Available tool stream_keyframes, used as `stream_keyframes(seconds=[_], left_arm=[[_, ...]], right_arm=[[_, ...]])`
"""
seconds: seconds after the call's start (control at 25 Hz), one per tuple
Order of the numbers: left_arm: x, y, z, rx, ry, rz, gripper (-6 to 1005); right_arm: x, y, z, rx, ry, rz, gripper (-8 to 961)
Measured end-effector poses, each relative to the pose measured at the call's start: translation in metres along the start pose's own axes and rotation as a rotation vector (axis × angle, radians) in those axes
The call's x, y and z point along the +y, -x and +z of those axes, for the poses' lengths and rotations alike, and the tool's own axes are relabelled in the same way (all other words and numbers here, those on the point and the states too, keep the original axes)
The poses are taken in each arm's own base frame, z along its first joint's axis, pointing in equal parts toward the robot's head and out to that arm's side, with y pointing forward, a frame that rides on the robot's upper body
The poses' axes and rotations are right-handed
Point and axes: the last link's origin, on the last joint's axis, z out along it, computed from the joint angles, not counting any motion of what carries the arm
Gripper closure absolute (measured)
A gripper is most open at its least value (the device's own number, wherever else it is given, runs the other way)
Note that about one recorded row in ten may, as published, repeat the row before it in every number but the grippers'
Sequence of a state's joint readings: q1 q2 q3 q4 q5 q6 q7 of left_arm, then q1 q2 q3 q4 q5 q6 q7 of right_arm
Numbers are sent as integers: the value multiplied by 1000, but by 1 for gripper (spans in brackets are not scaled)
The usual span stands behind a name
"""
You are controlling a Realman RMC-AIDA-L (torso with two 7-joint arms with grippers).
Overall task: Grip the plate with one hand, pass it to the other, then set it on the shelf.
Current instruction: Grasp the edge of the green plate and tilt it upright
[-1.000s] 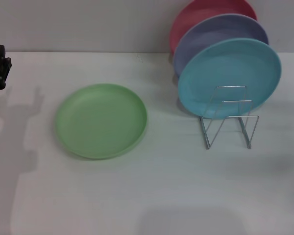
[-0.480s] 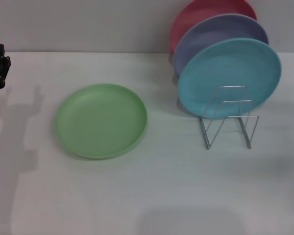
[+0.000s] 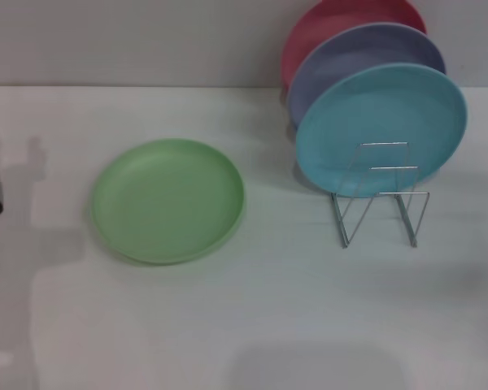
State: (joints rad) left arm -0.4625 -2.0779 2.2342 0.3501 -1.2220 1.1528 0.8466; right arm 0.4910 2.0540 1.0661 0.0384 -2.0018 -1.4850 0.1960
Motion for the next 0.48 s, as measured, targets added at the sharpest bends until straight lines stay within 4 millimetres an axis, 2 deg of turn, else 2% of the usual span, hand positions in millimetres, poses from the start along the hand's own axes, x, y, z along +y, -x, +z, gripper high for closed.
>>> stream_keyframes(seconds=[0.04, 0.08, 0.2, 0.32, 0.4, 0.48], left_arm=[[-7, -2, 5, -56, -70, -45, 183], [-7, -2, 5, -56, -70, -45, 183], [-12, -7, 13, -169, -142, -185, 183], [-12, -9, 16, -202, -144, -222, 184], [-4, -15, 30, -337, -39, -421, 184], [-4, -15, 30, -337, -39, -421, 185]], right_arm=[[0, 0, 0, -3, 0, 1, 437], [0, 0, 0, -3, 0, 1, 437], [1, 1, 0, -8, 2, 4, 437], [3, 2, -2, -18, 5, 7, 437], [4, 2, -2, -22, 7, 8, 437], [4, 3, -3, -27, 10, 9, 437]])
